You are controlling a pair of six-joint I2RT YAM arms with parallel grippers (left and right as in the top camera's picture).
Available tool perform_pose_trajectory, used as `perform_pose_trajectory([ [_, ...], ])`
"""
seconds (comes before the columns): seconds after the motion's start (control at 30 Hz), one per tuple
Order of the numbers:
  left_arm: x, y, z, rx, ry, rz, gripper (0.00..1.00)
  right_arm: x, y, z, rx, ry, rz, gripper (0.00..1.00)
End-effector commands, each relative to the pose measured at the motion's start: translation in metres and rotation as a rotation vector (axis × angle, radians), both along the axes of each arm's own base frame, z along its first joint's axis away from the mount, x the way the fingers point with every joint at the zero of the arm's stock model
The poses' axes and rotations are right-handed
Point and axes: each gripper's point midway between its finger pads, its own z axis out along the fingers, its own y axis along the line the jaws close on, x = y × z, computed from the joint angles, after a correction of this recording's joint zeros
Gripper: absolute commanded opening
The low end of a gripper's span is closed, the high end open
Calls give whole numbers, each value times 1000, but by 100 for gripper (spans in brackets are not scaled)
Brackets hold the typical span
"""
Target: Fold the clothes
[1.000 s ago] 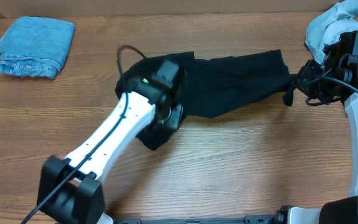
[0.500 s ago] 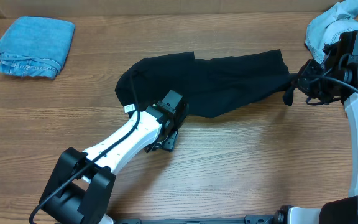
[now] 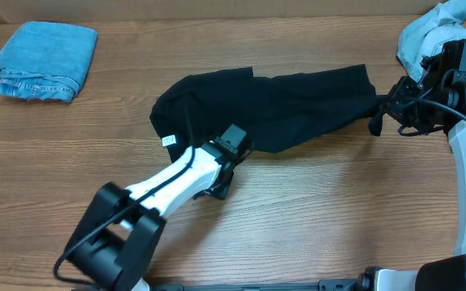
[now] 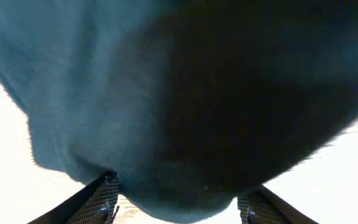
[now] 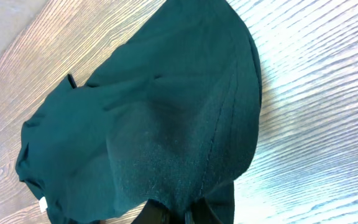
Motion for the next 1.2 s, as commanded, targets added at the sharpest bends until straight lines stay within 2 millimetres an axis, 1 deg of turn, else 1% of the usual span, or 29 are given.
perform_pose_trajectory([
  [0.0,-7,4,-12,74,9,-15,65,6,-3,14,-3,-45,-7,4],
  [0.13,-5,3,-12,76,-7,-4,64,5,-3,14,-3,-44,-7,4],
  [0.2,-2,3,-12,76,-22,0,60,5,-3,14,-3,-44,-7,4],
  [0.23,1,5,-11,84,-34,7,57,6,-3,14,-3,-45,-7,4],
  [0.3,5,9,-9,104,-63,24,49,6,-3,14,-3,-45,-7,4],
  [0.37,9,14,-7,124,-85,42,36,6,-3,14,-4,-45,-7,4],
  [0.4,9,15,-6,129,-90,46,27,6,-3,14,-4,-45,-7,4],
  [0.43,9,15,-6,132,-92,47,22,6,-3,14,-4,-45,-7,4],
  [0.5,11,17,-2,143,-101,52,10,6,-3,14,-3,-45,-7,4],
  [0.53,14,17,3,147,-112,63,4,6,-3,14,-4,-44,-7,4],
  [0.63,28,11,30,142,-153,79,4,6,-3,14,-4,-45,-6,4],
  [0.67,34,8,43,135,-176,83,4,5,-3,14,-6,-45,-3,4],
  [0.73,51,1,75,100,-231,100,4,5,-3,14,-11,-45,7,4],
  [0.77,56,0,86,86,-252,108,4,5,-3,14,-13,-45,10,4],
  [0.8,65,-2,104,60,-284,121,4,5,-3,13,-15,-43,13,4],
  [0.83,73,-1,117,41,-310,131,4,4,-3,13,-14,-41,13,4],
  [0.87,78,0,126,29,-327,137,4,4,-2,13,-13,-39,13,4],
  [0.9,86,1,139,14,-350,144,4,3,-2,13,-16,-37,19,4],
  [0.97,96,5,156,1,-381,156,4,1,-2,12,-17,-30,22,4],
  [1.07,108,16,174,-10,-416,195,4,-2,-1,10,-23,-18,39,4],
  [1.1,113,24,182,-14,-428,222,4,-3,-1,9,-24,-11,42,4],
  [1.17,118,35,193,-17,-443,253,4,-5,-4,8,-35,-2,34,4],
])
